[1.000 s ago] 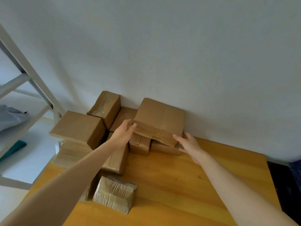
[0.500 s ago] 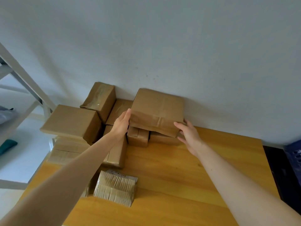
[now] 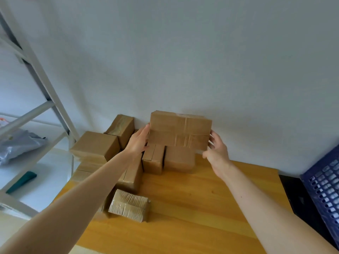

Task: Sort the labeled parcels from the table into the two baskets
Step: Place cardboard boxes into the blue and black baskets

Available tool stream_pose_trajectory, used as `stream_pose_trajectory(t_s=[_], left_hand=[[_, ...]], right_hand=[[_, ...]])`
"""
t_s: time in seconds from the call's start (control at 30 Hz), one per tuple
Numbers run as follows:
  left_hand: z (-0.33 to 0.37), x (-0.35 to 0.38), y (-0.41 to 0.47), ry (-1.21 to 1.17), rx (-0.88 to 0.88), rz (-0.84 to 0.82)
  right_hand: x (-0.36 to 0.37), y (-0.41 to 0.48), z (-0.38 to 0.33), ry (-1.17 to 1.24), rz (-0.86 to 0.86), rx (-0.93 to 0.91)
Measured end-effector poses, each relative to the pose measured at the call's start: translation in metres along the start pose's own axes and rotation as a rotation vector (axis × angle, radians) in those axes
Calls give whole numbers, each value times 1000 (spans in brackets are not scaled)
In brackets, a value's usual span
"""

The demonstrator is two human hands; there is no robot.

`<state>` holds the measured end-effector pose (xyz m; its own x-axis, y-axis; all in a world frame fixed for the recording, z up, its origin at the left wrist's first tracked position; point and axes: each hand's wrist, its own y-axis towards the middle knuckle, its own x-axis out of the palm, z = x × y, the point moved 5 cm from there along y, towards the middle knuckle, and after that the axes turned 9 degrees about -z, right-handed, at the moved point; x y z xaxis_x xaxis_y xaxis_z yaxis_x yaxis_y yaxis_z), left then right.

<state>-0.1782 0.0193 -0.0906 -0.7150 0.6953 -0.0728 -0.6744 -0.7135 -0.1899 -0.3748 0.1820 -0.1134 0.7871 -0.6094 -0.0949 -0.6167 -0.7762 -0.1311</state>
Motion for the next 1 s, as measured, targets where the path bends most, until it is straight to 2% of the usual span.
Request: stream_pose_trajectory(t_s=[0.27,0.57,0.7,0.87,1.0], left_hand=[[31,28,-75,-5,91,33],[35,42,-141,46,186,20],[45,37,-156,172,226,-46],[55,26,-166,224,275,-257],[64,8,-168,395,356,-261]], right_hand=[[-39,-71,-43,-77,74,-197],[-50,-118,-57,-21,75,-193],[-44,-131,-55,3,80,-132],[-31,-141,-54,70,51,-92],[-19,-151,-55,137,24,-69]])
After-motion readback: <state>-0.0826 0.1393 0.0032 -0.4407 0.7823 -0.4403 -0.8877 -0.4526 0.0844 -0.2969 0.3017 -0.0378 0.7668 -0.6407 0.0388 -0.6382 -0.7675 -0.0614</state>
